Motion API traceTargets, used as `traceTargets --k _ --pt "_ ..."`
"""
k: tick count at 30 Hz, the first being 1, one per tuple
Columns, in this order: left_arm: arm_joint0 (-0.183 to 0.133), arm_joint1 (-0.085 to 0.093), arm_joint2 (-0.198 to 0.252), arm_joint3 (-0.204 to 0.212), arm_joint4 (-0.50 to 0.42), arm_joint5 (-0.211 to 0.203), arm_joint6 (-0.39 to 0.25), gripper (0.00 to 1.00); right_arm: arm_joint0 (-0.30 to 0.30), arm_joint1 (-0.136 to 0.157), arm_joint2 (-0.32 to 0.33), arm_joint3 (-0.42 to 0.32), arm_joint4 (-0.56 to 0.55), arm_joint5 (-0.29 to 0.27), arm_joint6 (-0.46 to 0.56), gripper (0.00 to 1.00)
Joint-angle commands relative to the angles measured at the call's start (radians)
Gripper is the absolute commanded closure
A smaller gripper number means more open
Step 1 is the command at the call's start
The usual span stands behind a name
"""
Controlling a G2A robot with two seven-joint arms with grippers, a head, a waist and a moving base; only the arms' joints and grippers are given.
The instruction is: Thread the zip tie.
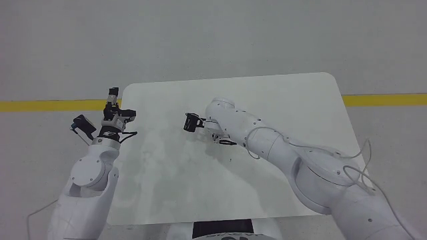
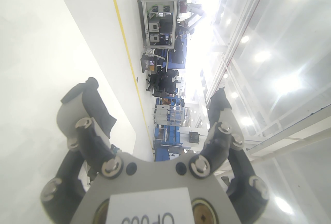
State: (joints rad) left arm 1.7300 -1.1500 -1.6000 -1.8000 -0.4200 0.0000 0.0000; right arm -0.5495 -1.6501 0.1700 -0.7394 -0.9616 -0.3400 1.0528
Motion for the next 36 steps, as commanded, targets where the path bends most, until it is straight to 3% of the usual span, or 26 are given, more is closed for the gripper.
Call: traceTargets --k 1,8,18,24,36 --pt "0.0 0.0 0.0 0.0 0.0 0.0 0.0 0.0 0.005 0.002 0.0 -0.006 0.003 0.0 0.001 1.0" --pt "0.0 0.0 0.0 0.0 0.0 0.0 0.0 0.0 0.035 0.025 0.0 -0.053 0.032 0.0 0.001 1.0" --pt "0.0 0.0 0.0 0.0 0.0 0.0 0.0 0.0 0.068 0.09 0.007 -0.161 0.086 0.0 0.028 1.0" --pt "0.0 0.0 0.0 0.0 0.0 0.0 0.0 0.0 0.055 0.135 0.025 -0.227 0.103 0.0 0.033 1.0" --pt "0.0 0.0 0.0 0.0 0.0 0.0 0.0 0.0 0.03 0.194 0.054 -0.309 0.143 0.0 -0.02 1.0"
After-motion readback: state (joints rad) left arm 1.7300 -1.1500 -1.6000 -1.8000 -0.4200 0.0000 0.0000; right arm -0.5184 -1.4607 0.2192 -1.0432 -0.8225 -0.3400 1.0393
